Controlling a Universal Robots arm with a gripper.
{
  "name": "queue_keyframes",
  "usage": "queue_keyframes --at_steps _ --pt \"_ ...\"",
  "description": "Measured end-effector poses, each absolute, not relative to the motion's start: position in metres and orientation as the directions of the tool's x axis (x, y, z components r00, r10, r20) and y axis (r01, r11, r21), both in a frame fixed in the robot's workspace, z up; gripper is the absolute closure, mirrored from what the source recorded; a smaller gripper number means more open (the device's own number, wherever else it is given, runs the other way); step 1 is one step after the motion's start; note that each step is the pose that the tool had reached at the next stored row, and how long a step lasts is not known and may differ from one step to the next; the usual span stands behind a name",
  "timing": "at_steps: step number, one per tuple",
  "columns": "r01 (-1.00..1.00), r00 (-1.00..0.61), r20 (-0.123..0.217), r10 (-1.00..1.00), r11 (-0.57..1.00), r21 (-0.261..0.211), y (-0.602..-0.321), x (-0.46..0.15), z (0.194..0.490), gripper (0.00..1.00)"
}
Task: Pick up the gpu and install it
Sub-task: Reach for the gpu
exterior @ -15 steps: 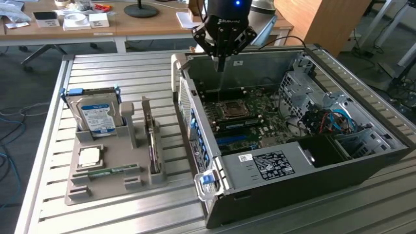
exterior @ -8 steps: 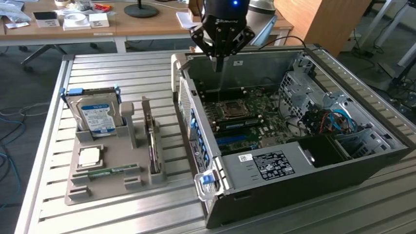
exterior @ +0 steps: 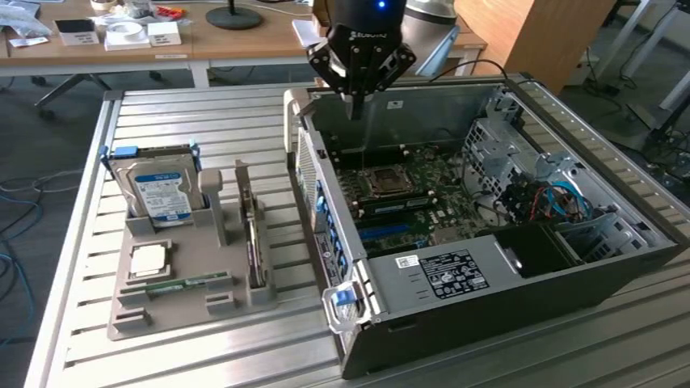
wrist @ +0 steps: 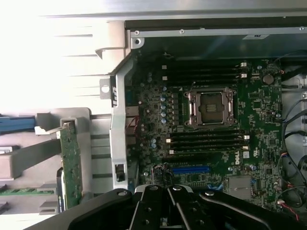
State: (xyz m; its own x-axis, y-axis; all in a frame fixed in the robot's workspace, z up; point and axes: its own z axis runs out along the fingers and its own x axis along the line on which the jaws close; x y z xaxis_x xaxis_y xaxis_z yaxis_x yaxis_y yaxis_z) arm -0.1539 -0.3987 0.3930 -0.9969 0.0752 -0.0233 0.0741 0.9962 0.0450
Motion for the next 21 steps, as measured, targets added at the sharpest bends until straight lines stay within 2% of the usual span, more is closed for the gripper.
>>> queue_keyframes --at_steps 21 --pt "0.074 -0.997 -0.023 0.075 0.996 0.045 -0.398 -0.185 0.392 0.89"
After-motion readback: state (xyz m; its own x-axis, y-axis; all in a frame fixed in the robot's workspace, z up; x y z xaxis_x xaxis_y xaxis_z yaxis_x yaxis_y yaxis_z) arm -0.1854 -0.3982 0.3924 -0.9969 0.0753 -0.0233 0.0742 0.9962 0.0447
